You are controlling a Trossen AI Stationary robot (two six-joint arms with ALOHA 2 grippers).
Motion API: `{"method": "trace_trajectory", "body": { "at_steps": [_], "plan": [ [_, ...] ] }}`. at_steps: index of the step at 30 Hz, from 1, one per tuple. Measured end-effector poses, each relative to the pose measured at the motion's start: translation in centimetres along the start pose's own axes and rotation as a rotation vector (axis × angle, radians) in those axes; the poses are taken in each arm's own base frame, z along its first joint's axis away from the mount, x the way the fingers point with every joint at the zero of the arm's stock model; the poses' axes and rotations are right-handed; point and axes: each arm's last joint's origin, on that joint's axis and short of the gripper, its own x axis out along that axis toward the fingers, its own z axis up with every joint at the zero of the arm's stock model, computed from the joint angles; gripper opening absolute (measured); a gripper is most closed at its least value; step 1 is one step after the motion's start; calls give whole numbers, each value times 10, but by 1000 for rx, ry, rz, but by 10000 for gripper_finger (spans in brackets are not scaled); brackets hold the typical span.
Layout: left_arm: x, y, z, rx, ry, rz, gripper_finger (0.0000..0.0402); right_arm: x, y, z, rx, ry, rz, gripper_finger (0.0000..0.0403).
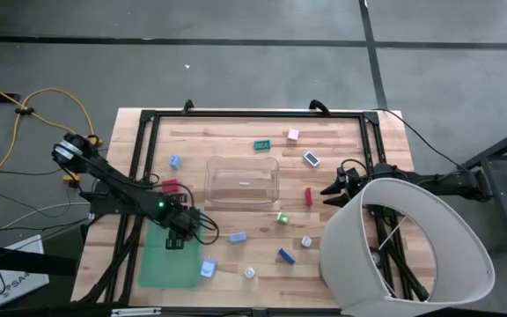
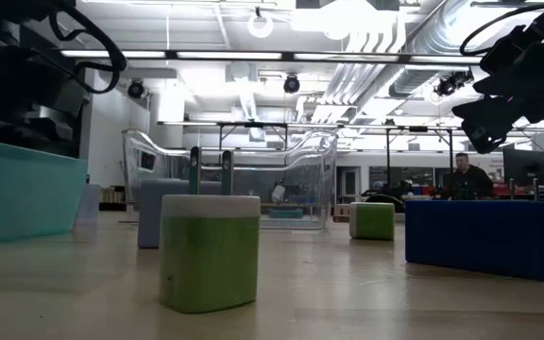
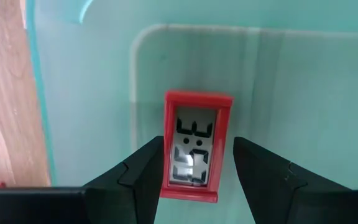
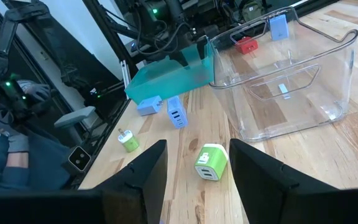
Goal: Pick & Place Office items
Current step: Put the top light blue digital clock into the green bin
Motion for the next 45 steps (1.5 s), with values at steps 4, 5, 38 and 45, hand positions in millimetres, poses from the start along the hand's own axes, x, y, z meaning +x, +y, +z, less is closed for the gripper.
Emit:
{"method": "trace_trajectory", "body": {
  "at_steps": [4, 5, 38, 45],
  "plan": [
    [-11, 2, -1, -4, -43, -27, 186, 0, 0, 0, 0, 0, 0, 161],
    [-15, 3, -2, -5, -57, -35, 186, 0, 0, 0, 0, 0, 0, 161],
    [-88, 76, 7, -188, -558, -8, 187, 0, 0, 0, 0, 0, 0, 161],
    [-92, 89, 34, -197, -523, -16, 187, 0, 0, 0, 0, 0, 0, 161]
  ]
}}
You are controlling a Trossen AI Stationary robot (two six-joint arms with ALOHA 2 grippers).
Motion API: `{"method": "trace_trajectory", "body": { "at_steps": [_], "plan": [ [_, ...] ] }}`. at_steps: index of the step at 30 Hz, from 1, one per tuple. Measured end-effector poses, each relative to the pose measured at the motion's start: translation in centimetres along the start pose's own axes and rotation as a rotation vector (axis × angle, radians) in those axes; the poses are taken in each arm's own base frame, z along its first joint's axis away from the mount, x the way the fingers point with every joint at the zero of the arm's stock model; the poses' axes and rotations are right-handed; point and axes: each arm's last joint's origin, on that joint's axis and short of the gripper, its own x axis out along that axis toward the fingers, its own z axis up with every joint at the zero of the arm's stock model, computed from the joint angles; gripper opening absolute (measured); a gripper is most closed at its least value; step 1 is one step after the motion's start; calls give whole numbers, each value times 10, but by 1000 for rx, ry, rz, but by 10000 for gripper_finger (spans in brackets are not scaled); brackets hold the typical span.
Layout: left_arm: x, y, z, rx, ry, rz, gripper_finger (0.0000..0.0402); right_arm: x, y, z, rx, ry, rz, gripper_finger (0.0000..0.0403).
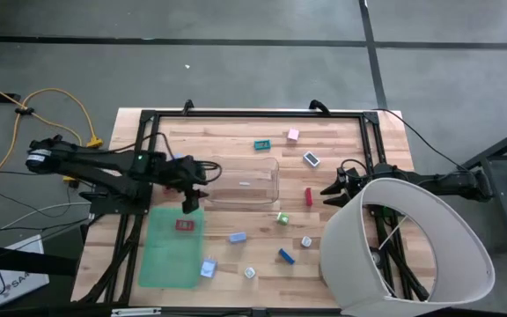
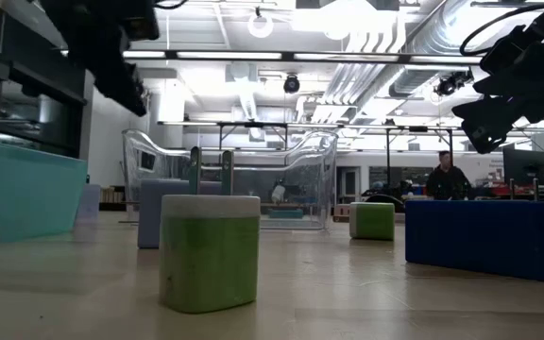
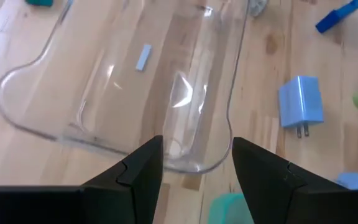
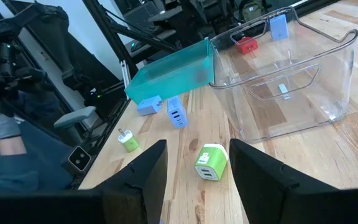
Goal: Pick & Place Office items
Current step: Put the top light blue digital clock into the green bin
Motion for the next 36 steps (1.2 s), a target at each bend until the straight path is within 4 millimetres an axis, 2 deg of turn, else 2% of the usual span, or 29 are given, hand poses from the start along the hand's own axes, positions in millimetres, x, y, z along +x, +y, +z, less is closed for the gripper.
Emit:
{"method": "trace_trajectory", "body": {
  "at_steps": [5, 9, 14, 19, 26, 30, 36],
  "plan": [
    [1, 0, 26, 98, -24, 14, 187, 0, 0, 0, 0, 0, 0, 161],
    [2, 12, 44, 139, -38, 63, 187, 0, 0, 0, 0, 0, 0, 161],
    [4, 43, 61, 153, -39, 127, 187, 0, 0, 0, 0, 0, 0, 161],
    [8, 82, 69, 132, -59, 71, 187, 0, 0, 0, 0, 0, 0, 161],
    [35, 126, 83, 126, -157, 43, 187, 0, 0, 0, 0, 0, 0, 161],
    [57, 139, 90, 94, -164, 48, 187, 0, 0, 0, 0, 0, 0, 161],
    [81, 153, 117, 72, -112, 50, 187, 0, 0, 0, 0, 0, 0, 161]
  ]
}}
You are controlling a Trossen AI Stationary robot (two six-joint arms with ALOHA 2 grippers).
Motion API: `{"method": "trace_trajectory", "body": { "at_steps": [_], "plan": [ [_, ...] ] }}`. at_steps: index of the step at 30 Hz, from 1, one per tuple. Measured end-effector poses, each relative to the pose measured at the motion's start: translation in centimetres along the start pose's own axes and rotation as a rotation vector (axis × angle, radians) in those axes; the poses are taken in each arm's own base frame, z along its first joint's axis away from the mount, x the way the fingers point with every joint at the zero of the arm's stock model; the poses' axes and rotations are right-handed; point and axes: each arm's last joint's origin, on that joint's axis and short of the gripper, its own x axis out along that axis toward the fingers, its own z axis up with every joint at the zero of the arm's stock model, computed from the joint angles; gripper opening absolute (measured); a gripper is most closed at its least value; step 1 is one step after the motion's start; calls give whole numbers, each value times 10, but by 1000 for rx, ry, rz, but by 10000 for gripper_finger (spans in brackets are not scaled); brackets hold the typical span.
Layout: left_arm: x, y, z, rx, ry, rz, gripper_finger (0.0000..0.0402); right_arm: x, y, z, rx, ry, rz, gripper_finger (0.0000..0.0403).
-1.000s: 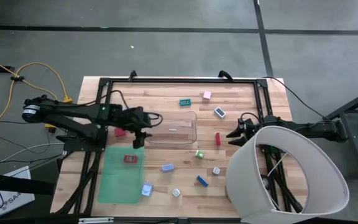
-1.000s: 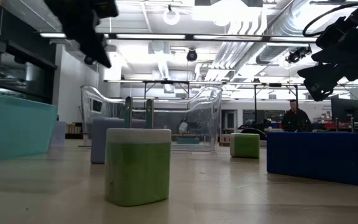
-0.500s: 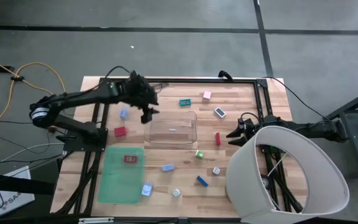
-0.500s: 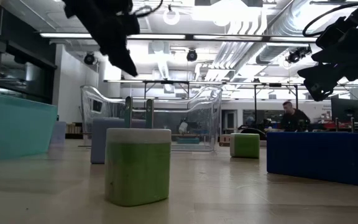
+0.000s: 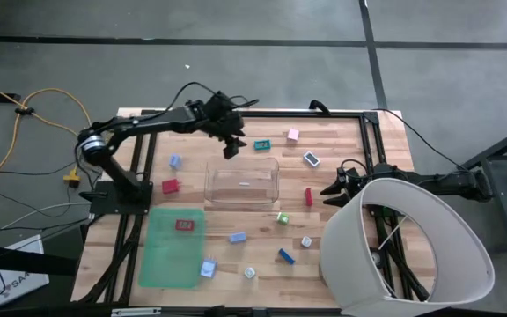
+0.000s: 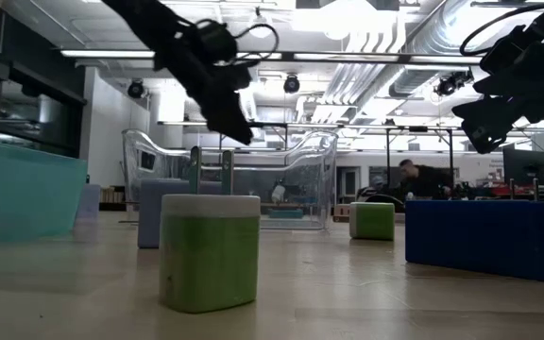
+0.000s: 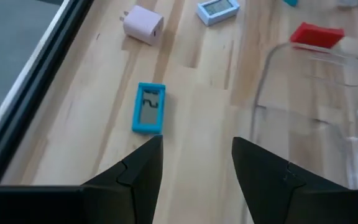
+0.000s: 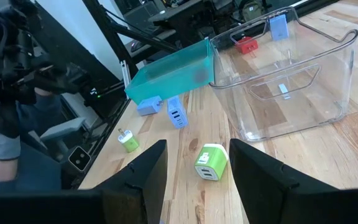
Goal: Pick & Place Office items
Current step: Put the top light blue digital clock into the green bin
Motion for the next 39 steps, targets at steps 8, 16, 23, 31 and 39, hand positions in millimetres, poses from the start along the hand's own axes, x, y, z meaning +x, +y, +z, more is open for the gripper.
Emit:
{"method": "trace_trajectory", "body": {
  "at_steps": [8, 16, 23, 31, 39],
  "plan": [
    [37, 28, 26, 36, 52, -13, 187, 0, 0, 0, 0, 0, 0, 161],
    [65, 51, 23, 0, 81, -75, 187, 0, 0, 0, 0, 1, 1, 161],
    [67, 53, 14, -55, 160, -75, 187, 0, 0, 0, 0, 0, 1, 161],
    [77, 53, 6, -6, 200, -80, 187, 0, 0, 0, 0, 0, 1, 161],
    [83, 52, 3, 55, 198, -133, 197, 0, 0, 0, 0, 0, 1, 161]
  ]
}}
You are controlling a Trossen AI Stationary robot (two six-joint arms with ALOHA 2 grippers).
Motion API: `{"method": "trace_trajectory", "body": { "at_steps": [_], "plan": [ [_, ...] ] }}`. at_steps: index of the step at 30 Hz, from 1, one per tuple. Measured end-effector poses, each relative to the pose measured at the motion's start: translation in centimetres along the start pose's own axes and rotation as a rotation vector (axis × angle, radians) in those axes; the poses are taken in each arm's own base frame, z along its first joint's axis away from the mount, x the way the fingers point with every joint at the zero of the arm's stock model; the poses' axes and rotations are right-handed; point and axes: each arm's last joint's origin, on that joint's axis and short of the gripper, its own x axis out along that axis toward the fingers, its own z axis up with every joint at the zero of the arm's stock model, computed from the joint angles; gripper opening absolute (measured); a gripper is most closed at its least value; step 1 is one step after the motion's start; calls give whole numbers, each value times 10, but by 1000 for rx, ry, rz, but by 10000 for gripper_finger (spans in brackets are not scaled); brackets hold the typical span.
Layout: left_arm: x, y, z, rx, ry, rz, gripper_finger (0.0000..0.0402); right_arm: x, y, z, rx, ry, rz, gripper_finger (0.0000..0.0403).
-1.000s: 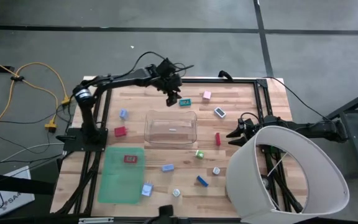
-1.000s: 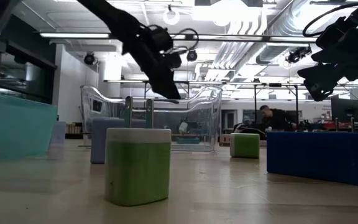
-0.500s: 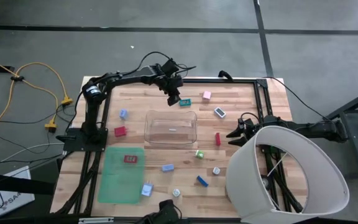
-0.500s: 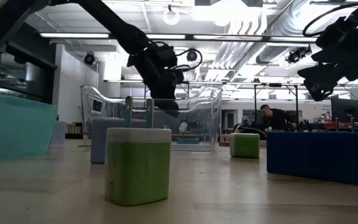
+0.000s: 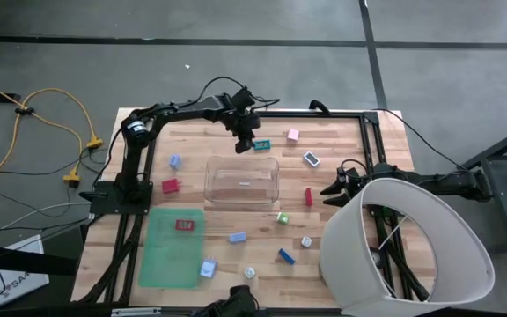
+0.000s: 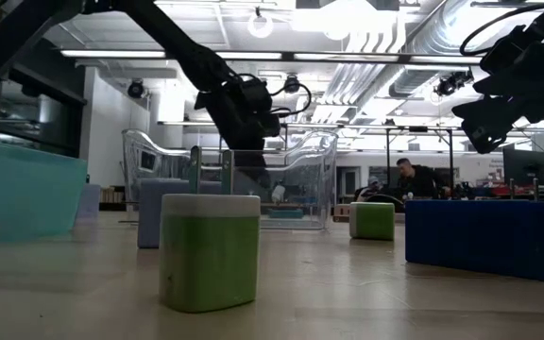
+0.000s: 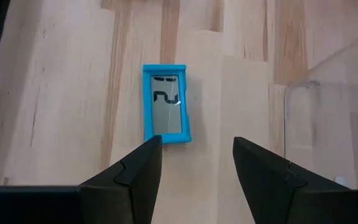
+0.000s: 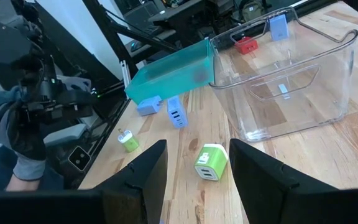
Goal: Pick & Place Office items
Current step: Put the top light blue digital clock into the green bin
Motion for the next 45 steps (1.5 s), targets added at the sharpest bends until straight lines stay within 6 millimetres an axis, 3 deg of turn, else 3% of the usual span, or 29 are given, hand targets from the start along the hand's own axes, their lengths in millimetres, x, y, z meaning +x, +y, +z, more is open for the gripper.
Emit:
{"method": "trace_trajectory", "body": {
  "at_steps": [10, 26, 45],
  "plan": [
    [1, 1, -2, 20, 9, -4, 256, 0, 0, 0, 0, 0, 0, 161],
    [10, -15, 4, 27, 77, 117, 258, 0, 0, 0, 0, 0, 0, 161],
    [37, -8, -4, -11, 89, 137, 258, 0, 0, 1, -2, -8, -4, 161]
  ]
}}
